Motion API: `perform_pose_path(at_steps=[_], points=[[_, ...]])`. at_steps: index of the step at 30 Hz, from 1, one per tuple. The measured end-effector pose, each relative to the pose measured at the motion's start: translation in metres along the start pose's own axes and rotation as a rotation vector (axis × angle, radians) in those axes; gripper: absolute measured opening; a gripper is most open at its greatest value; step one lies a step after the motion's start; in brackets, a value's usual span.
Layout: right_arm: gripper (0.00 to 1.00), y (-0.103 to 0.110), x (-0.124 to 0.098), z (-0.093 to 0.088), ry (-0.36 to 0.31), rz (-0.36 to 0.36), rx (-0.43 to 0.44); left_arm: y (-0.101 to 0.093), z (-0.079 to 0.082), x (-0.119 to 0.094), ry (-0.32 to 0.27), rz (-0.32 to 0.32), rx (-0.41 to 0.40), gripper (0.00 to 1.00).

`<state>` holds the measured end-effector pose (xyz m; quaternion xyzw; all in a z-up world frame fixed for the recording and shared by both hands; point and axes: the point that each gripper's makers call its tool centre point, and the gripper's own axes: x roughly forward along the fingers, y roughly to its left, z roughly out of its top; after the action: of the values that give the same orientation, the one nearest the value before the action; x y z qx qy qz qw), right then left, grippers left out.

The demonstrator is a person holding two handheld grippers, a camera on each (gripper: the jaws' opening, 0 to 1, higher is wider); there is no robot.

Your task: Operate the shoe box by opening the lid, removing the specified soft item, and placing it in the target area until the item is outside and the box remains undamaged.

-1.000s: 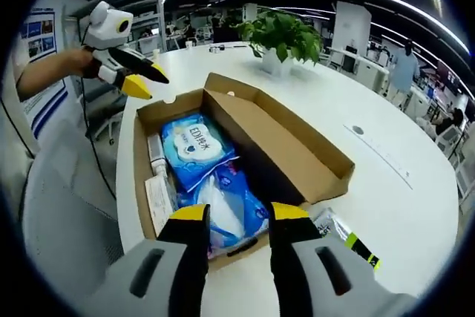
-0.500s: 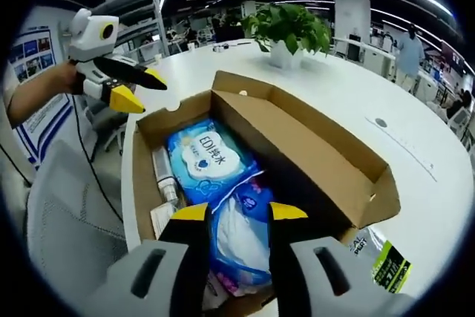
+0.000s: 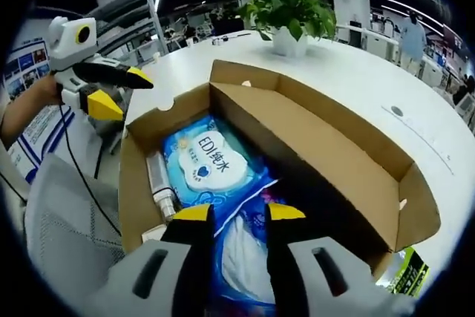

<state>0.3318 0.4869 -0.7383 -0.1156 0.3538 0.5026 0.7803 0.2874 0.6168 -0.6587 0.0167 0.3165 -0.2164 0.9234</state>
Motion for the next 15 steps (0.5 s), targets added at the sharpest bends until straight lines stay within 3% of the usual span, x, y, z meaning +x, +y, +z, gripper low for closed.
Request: perform_pose_path(at_steps=[8, 15], points=[[0.2, -0.003, 0.015, 0.004, -0.001, 0.004, -0.016, -0.002, -0.004, -0.003, -0.009, 0.004, -0.022, 0.47], [0.15, -0.006, 0.026, 0.006, -0.004, -0.008, 0.025, -0.004, -0.009, -0.006, -0.01, 0.007, -0.028, 0.47]])
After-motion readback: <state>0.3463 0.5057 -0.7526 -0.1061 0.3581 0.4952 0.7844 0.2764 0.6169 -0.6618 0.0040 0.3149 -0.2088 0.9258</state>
